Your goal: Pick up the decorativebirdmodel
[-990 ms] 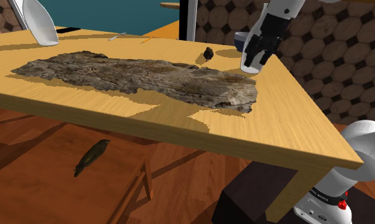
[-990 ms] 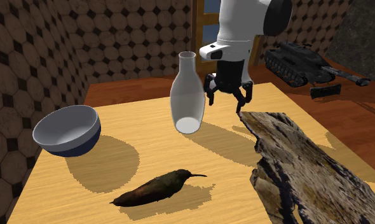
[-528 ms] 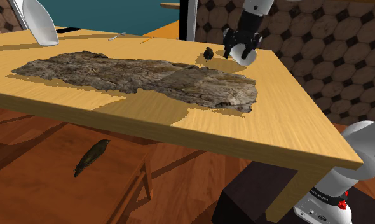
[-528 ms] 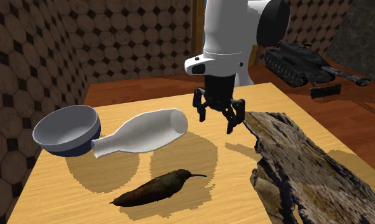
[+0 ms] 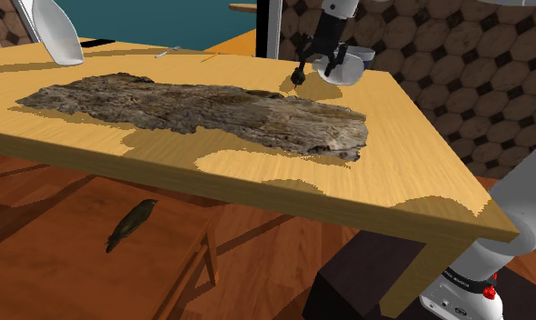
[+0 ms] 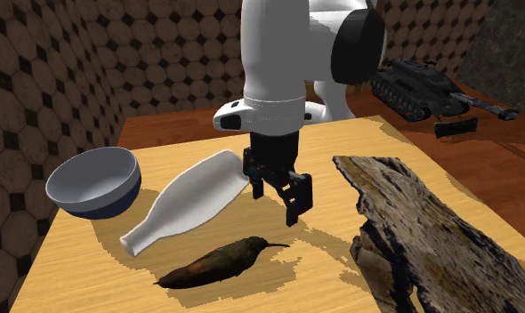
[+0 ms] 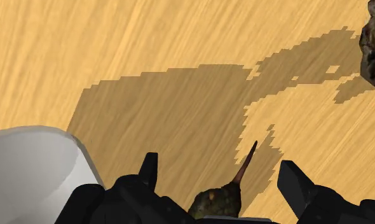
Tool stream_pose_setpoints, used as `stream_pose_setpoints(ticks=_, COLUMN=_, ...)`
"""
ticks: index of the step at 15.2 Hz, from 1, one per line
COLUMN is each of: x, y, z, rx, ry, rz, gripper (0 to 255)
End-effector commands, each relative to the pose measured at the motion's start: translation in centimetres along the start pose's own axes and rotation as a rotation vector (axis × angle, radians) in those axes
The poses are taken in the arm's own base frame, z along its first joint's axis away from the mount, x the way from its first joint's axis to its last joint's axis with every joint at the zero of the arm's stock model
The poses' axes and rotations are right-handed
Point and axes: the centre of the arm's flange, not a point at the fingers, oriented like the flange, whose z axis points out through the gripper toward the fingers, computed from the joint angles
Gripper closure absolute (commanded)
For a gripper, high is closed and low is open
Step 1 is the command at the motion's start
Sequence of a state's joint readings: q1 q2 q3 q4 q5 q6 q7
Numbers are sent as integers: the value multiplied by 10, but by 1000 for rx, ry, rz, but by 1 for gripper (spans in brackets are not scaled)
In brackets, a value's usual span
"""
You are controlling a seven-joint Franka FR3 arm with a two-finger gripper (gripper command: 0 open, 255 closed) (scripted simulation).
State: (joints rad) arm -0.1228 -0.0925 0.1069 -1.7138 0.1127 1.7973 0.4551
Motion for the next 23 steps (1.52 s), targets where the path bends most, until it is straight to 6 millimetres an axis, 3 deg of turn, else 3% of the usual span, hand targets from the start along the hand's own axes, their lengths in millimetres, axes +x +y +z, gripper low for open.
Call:
stream_pose_setpoints(ticks=1, x=27, y=-1, z=6, rx=6, ry=1, rz=50, gripper=0)
stream_pose_setpoints(ticks=8, x=111, y=-2, z=20, rx=27, ry=5, rz=205, gripper=0)
stream_pose_setpoints(ticks=17, x=107, y=5, z=59, rx=27, ry=5, rz=205, gripper=0)
stream_pose_setpoints(ticks=18, x=106, y=8, z=61, rx=27, ry=4, rz=205, gripper=255)
stream_pose_setpoints(ticks=23, x=118, y=5, z=63, rx=27, ry=4, rz=204, gripper=255)
